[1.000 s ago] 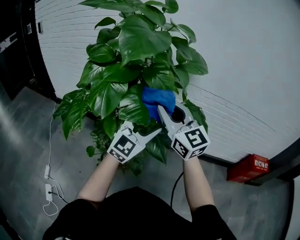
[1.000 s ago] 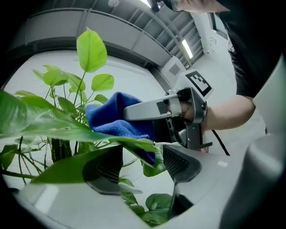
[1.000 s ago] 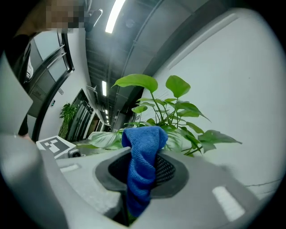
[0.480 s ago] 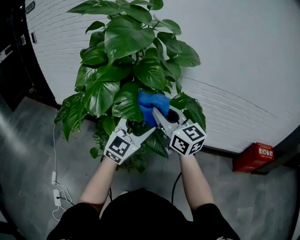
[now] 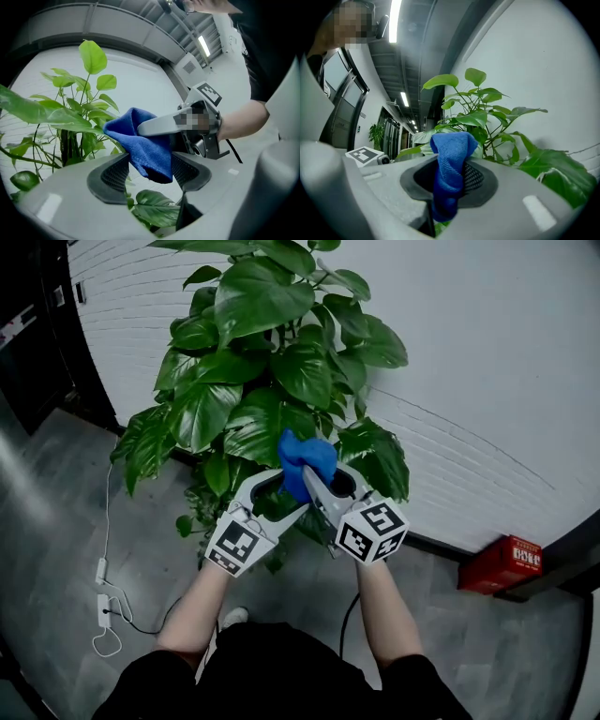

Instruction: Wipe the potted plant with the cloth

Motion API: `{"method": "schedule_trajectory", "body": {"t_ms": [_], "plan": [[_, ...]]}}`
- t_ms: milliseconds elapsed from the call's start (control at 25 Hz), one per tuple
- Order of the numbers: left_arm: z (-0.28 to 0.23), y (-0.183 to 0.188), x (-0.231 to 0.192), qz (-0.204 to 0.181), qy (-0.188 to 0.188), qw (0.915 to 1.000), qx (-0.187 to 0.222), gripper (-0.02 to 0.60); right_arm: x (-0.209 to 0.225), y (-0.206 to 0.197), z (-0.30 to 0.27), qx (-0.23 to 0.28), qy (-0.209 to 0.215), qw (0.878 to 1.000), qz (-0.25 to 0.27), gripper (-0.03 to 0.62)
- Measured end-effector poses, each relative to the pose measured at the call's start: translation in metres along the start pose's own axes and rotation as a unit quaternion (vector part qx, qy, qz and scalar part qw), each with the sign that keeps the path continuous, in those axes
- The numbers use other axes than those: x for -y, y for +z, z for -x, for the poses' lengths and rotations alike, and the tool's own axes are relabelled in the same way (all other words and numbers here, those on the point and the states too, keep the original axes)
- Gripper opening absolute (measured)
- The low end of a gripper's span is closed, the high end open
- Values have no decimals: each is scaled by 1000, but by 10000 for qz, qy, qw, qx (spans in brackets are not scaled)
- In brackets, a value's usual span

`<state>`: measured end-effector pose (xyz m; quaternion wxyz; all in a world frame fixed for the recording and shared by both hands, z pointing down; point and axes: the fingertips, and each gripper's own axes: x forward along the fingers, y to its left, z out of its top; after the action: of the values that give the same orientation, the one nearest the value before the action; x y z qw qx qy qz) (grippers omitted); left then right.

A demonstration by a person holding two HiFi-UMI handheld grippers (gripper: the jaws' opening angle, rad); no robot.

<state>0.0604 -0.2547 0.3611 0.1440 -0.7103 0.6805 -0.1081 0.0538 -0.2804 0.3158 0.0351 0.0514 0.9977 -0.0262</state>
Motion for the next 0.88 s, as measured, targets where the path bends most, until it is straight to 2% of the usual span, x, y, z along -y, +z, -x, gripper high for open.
{"method": "schedule_trajectory", "body": {"t_ms": [280, 480, 680, 880], "plan": [[28, -11, 26, 271, 199, 9991, -254, 291, -30, -10, 29, 118, 270, 9996, 13, 89], [39, -29, 25, 319, 214, 9983, -439, 291, -22, 3, 46, 527, 94, 9985, -93, 89], [36, -49, 22, 613, 73, 9968, -511, 291, -10, 15, 70, 782, -272, 9963, -228, 89], [8, -65, 37, 1062, -408, 9922, -500, 291, -5, 15, 84, 650, -451, 9963, -335, 89]]}}
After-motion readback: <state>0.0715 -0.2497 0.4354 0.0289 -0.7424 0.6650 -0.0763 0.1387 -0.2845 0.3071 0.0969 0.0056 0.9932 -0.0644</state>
